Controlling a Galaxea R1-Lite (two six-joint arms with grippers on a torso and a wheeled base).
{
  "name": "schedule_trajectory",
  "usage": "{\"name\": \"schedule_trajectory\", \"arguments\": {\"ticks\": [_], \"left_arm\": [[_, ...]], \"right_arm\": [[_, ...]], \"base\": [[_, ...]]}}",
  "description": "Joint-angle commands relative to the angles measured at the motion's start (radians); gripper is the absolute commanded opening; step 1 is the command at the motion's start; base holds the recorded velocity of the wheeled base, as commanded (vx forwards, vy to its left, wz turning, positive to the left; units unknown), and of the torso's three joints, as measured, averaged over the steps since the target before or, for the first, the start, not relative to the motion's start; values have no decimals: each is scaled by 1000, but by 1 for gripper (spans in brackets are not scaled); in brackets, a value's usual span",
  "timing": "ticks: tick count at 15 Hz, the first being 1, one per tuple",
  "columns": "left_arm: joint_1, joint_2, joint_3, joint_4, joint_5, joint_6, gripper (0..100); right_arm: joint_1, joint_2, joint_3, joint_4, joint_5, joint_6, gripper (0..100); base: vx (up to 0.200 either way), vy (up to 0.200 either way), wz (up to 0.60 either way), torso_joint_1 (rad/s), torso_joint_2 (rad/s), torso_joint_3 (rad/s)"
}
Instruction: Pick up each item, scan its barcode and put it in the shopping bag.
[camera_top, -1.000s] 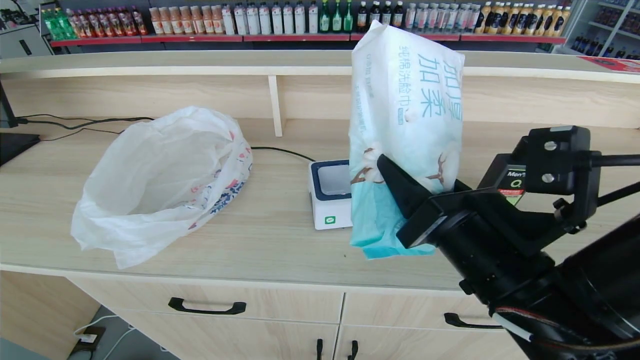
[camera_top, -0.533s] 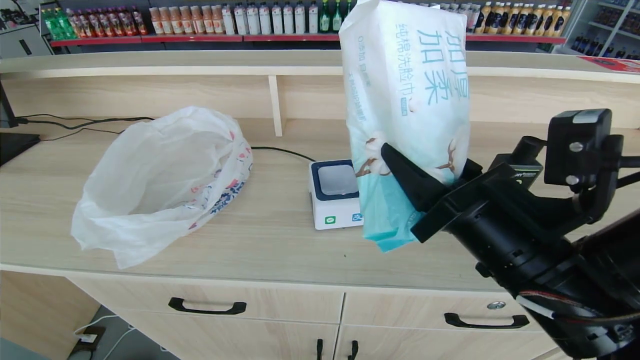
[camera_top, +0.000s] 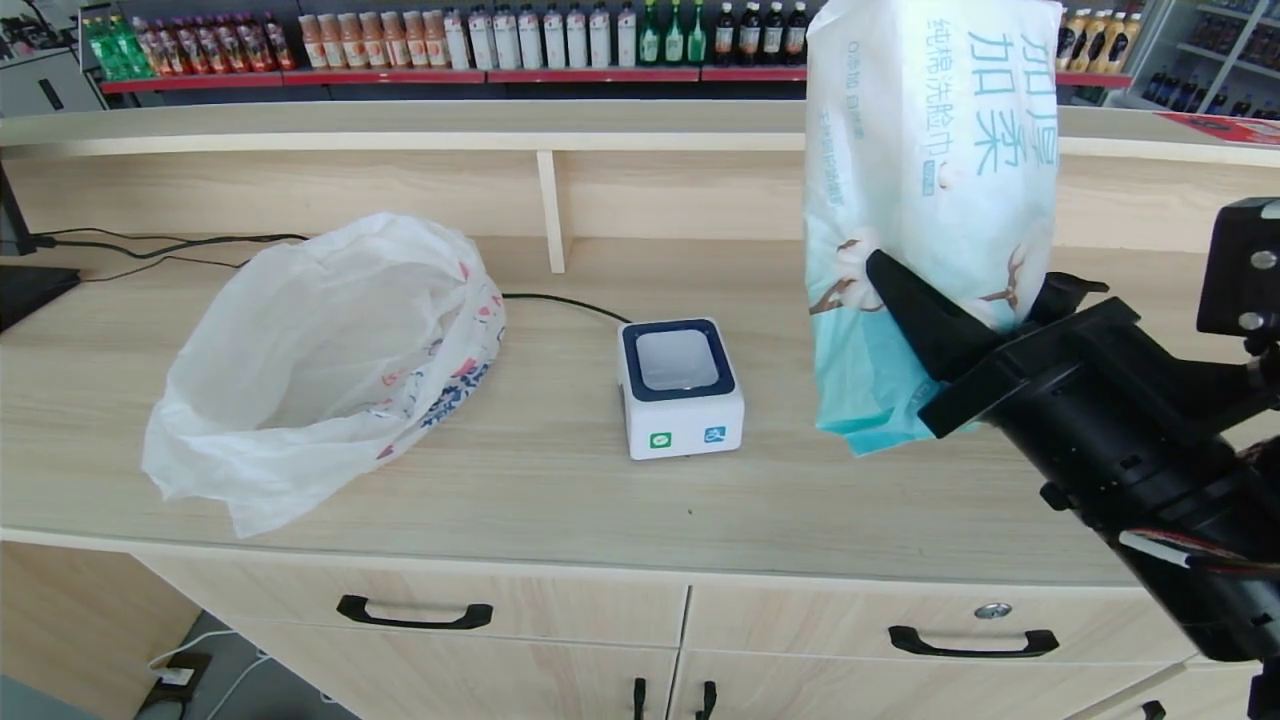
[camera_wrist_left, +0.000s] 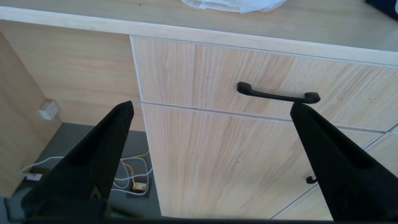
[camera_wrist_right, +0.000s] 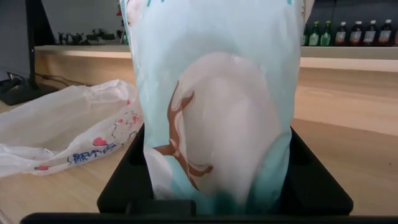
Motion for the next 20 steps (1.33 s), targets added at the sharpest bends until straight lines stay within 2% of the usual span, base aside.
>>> {"name": "schedule_trajectory", "arguments": {"ticks": [1,2,8,11,20], "left_arm": [[0,0,0,-3,0,-1,100],[0,0,0,0,0,-2,100],[0,0,0,0,0,-2,100],[0,0,0,0,0,-2,100],[2,0,0,-3,2,-11,100]], "right_arm": [[-67,-27,4,-1,-1,1,0],[-94,-38,2,-1,1,6,0],[-96,-79,55,-1,-1,4,0],[-99,-91,65,-1,-1,20,0],[-134,-45,36,-1,1,32,0]], "base": [[-200,0,0,-2,2,2],[-200,0,0,12,7,-2],[-200,0,0,-2,-2,2],[0,0,0,0,0,0],[0,200,0,6,2,4]]}}
